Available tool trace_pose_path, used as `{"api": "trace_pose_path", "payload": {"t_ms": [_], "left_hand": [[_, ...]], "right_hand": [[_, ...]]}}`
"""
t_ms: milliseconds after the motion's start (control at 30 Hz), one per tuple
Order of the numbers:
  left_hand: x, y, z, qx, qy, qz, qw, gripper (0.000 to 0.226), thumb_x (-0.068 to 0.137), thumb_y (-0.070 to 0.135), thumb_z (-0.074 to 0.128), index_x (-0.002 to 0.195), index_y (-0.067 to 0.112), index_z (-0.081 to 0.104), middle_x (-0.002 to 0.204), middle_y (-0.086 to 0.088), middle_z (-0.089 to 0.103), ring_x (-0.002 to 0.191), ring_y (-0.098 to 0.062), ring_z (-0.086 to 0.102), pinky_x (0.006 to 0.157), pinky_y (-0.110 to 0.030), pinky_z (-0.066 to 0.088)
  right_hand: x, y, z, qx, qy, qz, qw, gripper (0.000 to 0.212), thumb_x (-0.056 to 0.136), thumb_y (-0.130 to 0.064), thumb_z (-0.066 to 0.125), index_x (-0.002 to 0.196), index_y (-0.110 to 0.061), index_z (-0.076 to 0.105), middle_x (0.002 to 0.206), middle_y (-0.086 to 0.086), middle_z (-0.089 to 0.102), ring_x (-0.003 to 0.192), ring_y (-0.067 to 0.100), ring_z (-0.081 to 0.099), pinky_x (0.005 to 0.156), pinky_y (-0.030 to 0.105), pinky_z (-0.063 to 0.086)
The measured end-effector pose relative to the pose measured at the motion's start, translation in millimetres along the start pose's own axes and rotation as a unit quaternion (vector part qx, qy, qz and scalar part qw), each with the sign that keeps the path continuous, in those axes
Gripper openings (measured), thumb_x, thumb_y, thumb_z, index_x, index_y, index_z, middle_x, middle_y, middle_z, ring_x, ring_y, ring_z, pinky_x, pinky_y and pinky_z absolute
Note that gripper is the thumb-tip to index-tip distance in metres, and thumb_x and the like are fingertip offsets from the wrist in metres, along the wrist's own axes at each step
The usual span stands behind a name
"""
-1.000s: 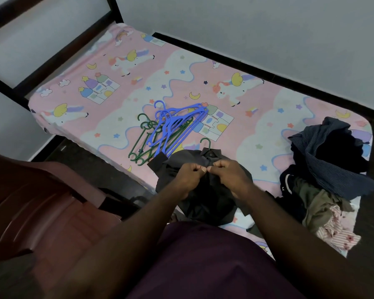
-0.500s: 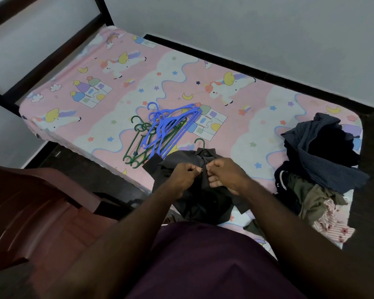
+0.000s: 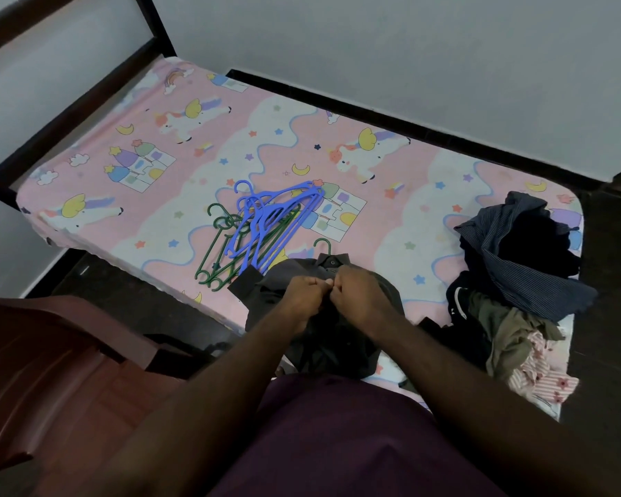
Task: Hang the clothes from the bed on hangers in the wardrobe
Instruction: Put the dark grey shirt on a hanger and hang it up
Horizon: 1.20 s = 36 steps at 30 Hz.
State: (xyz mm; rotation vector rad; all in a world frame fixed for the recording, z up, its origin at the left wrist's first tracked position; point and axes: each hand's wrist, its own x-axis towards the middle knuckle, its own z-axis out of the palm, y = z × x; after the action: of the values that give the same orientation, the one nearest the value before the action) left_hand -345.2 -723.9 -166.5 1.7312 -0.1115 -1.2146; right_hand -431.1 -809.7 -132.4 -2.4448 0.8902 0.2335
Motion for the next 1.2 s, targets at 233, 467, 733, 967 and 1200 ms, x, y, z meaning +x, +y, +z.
{"api": "trace_pose_path", "payload": {"t_ms": [233,467,733,967,1200], "left_hand": [[-2,3,-3,-0.049,-0.036,0.031,0.998,0.027,0.099,0.016,0.053,0.086,-0.001,0.067,0.085,-0.02,0.064,0.078,-0.026,0.059,0.078,-0.04,0.051],[4,27,-9,0.092,-0.04,0.105,0.989,0.023,0.097,0.019,0.055,0.087,-0.001,0.06,0.079,-0.012,0.057,0.075,-0.02,0.052,0.071,-0.035,0.045],[13,15,-15,0.163,-0.009,0.177,0.971,0.013,0.101,0.023,0.047,0.105,0.012,0.054,0.094,-0.002,0.059,0.086,-0.015,0.055,0.077,-0.031,0.045],[18,-23,-19,0.323,0.063,0.236,0.914,0.012,0.096,0.015,0.054,0.091,0.008,0.062,0.089,-0.006,0.066,0.083,-0.022,0.06,0.072,-0.027,0.038],[15,10,-61,0.166,0.044,0.171,0.97,0.009,0.097,0.008,0.055,0.088,0.006,0.056,0.079,0.001,0.056,0.072,-0.007,0.051,0.065,-0.015,0.04]], "right_hand": [[-4,5,-6,0.493,-0.019,0.18,0.851,0.018,0.093,-0.012,0.055,0.08,-0.002,0.064,0.07,0.008,0.058,0.066,0.022,0.051,0.057,0.028,0.039],[-5,3,-17,0.542,-0.042,0.155,0.825,0.01,0.097,-0.017,0.056,0.089,-0.014,0.062,0.066,-0.004,0.061,0.056,0.002,0.057,0.053,0.015,0.043],[1,15,-14,0.337,0.034,0.041,0.94,0.008,0.095,-0.018,0.061,0.089,-0.014,0.065,0.08,-0.002,0.067,0.069,0.007,0.057,0.061,0.014,0.041],[15,21,-30,0.292,0.038,0.037,0.955,0.012,0.091,-0.021,0.066,0.08,-0.019,0.065,0.072,-0.003,0.067,0.066,0.013,0.059,0.063,0.026,0.046],[19,59,-54,0.052,-0.115,-0.008,0.992,0.015,0.083,-0.017,0.076,0.075,-0.015,0.063,0.067,-0.006,0.056,0.067,0.01,0.052,0.064,0.026,0.037]]}}
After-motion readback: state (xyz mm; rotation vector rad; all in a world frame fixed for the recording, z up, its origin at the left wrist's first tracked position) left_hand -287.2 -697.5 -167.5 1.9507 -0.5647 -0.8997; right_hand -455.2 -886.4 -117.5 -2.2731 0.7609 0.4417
